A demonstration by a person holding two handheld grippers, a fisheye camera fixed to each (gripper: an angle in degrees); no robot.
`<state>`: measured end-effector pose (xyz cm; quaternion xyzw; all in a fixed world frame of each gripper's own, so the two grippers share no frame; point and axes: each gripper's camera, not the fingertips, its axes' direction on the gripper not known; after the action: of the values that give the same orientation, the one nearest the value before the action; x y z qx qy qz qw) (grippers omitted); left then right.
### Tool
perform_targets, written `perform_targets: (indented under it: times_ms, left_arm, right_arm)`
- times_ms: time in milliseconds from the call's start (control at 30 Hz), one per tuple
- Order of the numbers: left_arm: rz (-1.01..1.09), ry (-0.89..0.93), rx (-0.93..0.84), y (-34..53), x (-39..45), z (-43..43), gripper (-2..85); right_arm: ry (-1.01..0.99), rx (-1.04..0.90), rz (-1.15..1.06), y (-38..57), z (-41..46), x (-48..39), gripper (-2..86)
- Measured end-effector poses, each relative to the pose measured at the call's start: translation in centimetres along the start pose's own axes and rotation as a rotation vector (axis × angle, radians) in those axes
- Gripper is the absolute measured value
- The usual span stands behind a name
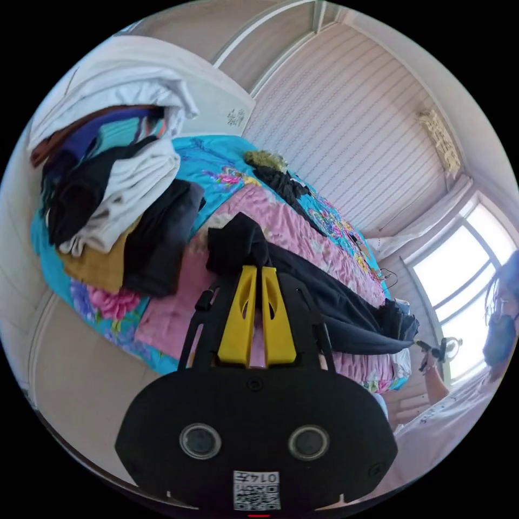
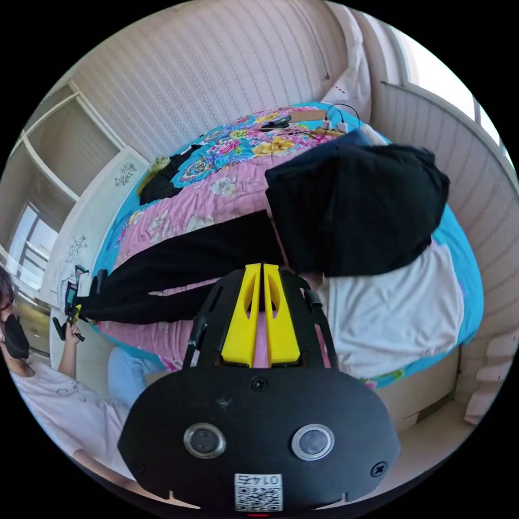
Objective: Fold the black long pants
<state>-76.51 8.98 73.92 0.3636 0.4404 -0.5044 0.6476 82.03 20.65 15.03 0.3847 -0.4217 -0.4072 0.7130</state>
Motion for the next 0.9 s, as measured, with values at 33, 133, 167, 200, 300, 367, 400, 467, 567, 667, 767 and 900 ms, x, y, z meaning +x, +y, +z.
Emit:
perform_targets:
  times_ms: [33,133,167,200,300,367,400,467,567,667,767,900]
  left_arm:
    - [0.039,-0.013,0.011,-1.8,1.1,1.0,-0.7]
    - [0.121,-0.099,0.010,-6.5,3.6,4.7,-0.1]
    - [0.117,-0.122,0.016,-8.4,4.1,6.5,0.5]
    - [0.109,-0.129,0.021,-9.2,4.2,7.5,2.0]
    - [-0.024,-0.191,-0.005,-12.3,3.2,12.5,7.5]
    - [-0.063,-0.240,0.045,-12.7,2.9,13.4,8.2]
    - [-0.060,-0.239,0.062,-12.6,3.0,13.2,8.3]
    - [-0.010,-0.201,0.059,-11.5,3.0,12.6,8.7]
    - [0.013,-0.186,-0.009,-7.6,2.0,12.4,9.3]
    - [-0.060,-0.135,-0.045,-3.1,0.0,13.2,10.1]
    - [-0.154,-0.059,-0.071,-0.2,-1.4,15.1,11.2]
    - [-0.271,0.012,-0.021,0.8,-1.8,17.3,13.6]
  right_arm:
    - [0.029,-0.006,-0.034,-3.3,1.3,-1.1,0.4]
    - [0.045,-0.015,-0.033,-11.4,5.1,-2.8,1.1]
    - [0.032,-0.024,0.007,-14.3,6.7,-2.8,1.7]
    - [0.030,-0.025,0.030,-15.4,7.6,-2.7,2.1]
    - [0.059,-0.052,0.157,-18.3,12.1,-1.8,5.7]
    - [0.044,-0.046,0.182,-17.6,13.7,-1.0,7.6]
    - [0.039,-0.029,0.173,-17.1,13.7,-0.9,7.8]
    - [-0.005,0.067,0.119,-14.1,12.1,-0.2,8.3]
    - [-0.071,0.143,0.111,-7.7,10.1,1.4,8.3]
    - [-0.147,0.212,0.200,0.0,10.4,4.2,8.3]
    - [-0.242,0.199,0.399,4.6,12.9,8.5,9.9]
    - [-0.356,0.251,0.503,4.4,14.6,11.8,10.4]
